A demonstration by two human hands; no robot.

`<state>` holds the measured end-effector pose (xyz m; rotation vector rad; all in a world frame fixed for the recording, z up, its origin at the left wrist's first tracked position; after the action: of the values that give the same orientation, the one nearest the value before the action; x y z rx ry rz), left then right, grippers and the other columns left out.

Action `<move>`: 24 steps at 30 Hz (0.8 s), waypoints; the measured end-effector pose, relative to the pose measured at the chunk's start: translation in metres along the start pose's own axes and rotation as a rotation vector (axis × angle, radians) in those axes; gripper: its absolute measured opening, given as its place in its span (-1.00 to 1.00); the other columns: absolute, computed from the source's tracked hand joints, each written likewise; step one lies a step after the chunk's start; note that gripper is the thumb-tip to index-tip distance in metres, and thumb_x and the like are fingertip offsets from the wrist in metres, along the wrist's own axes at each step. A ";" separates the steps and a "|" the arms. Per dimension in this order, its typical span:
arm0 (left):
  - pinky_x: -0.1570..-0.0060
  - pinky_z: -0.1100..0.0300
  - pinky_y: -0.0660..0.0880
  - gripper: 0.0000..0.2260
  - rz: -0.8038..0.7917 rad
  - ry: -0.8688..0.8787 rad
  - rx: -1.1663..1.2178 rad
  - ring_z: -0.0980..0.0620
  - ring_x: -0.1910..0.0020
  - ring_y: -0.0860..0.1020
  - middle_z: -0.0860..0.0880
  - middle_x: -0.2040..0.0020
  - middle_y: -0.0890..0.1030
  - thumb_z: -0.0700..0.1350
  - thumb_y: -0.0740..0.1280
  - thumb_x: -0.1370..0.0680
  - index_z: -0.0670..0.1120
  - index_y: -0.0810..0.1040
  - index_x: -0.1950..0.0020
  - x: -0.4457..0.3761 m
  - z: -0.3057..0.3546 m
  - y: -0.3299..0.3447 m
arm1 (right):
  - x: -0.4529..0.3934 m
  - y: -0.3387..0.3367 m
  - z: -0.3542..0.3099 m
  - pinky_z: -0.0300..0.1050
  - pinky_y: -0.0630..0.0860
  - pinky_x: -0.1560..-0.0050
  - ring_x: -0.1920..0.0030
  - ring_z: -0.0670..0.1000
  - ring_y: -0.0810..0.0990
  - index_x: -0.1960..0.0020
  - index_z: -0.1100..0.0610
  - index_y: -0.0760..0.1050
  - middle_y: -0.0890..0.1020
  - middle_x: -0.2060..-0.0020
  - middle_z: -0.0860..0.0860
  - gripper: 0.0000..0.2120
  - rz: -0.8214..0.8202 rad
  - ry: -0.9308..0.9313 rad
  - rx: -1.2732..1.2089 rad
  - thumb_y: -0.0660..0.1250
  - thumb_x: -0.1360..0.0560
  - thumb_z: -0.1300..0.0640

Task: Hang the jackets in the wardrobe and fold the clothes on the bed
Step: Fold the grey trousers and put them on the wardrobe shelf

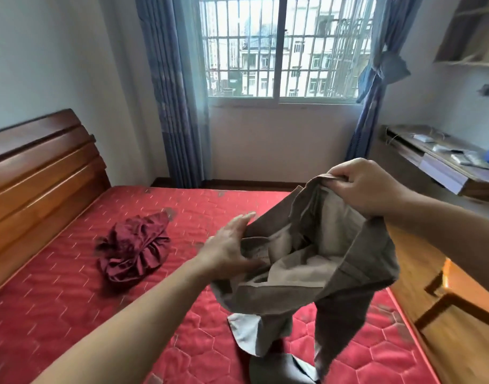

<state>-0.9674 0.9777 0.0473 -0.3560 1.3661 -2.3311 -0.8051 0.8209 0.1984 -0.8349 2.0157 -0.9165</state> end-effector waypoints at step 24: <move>0.40 0.31 0.48 -0.65 -0.298 -0.129 -0.542 0.08 0.32 0.58 0.04 0.27 0.63 -0.34 0.20 -0.36 0.11 0.59 0.27 -0.002 -0.051 -0.092 | 0.049 0.027 0.148 -0.06 0.56 0.51 0.47 0.12 0.65 0.25 0.19 0.64 0.65 0.39 0.16 -0.68 -0.340 0.665 0.118 0.12 -0.38 0.39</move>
<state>-1.0072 1.0583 0.1031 -0.9072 1.9765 -2.0666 -0.7134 0.7493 0.0910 -0.9005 2.3710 -1.6627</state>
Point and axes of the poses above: each hand's wrist, its own x-axis away from the middle knuckle, its own y-axis out of the palm, z = x × y, the point moved 9 cm from there along -x, towards the middle knuckle
